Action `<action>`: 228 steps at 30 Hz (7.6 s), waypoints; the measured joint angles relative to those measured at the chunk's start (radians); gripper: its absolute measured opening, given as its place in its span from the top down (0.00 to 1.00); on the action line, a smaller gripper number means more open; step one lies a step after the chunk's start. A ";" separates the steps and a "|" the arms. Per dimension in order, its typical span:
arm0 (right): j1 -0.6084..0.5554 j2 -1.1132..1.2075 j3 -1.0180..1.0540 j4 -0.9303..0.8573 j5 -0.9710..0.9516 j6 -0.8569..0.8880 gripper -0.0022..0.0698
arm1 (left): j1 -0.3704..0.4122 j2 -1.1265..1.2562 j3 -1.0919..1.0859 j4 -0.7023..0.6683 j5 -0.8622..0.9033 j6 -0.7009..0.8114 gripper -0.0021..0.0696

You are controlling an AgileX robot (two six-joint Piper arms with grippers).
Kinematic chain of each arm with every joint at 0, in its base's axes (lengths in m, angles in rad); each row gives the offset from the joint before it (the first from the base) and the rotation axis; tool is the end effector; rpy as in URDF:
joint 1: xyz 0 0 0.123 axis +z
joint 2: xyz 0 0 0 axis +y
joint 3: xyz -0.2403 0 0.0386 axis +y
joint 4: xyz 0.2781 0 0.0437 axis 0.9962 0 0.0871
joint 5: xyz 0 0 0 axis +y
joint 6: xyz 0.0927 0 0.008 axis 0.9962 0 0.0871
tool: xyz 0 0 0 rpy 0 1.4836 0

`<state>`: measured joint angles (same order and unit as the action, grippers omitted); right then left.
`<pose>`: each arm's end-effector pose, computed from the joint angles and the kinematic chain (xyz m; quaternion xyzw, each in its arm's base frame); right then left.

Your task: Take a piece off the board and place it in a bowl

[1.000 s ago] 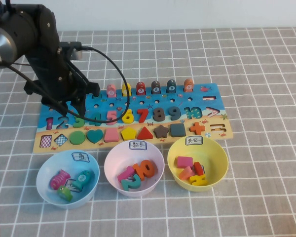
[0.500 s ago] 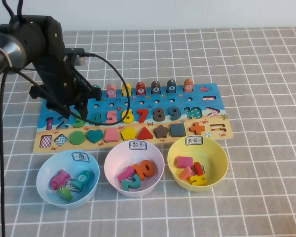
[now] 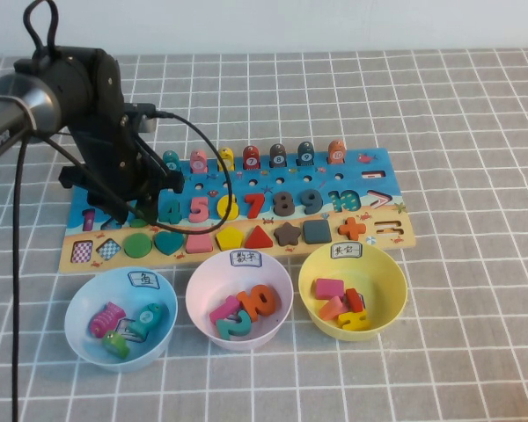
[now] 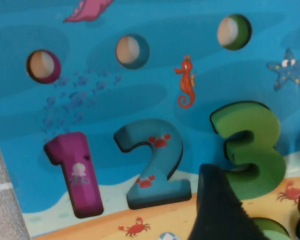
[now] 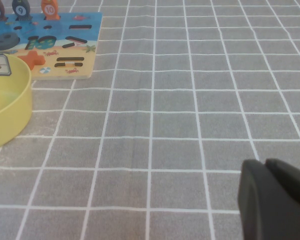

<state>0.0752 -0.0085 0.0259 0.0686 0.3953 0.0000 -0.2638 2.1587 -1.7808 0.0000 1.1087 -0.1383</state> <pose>0.1258 0.0119 0.1686 -0.0125 0.8120 0.0511 0.5813 0.4400 -0.1188 0.1479 0.0625 0.9944 -0.0171 0.0839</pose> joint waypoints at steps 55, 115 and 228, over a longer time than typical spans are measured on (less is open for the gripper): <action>0.000 0.000 0.000 0.000 0.000 0.000 0.99 | 0.000 0.019 0.000 0.016 -0.047 -0.019 0.71; 0.000 0.000 0.000 0.000 0.000 0.000 0.99 | -0.019 -0.974 0.934 -0.111 -0.330 0.150 0.71; 0.000 -0.001 0.000 0.000 0.000 0.000 0.99 | -0.303 -1.437 1.256 -0.024 -0.758 0.170 0.97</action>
<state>0.0752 -0.0099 0.0259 0.0686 0.3953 0.0000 -0.5665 0.7219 -0.5248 -0.0242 0.3504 0.0320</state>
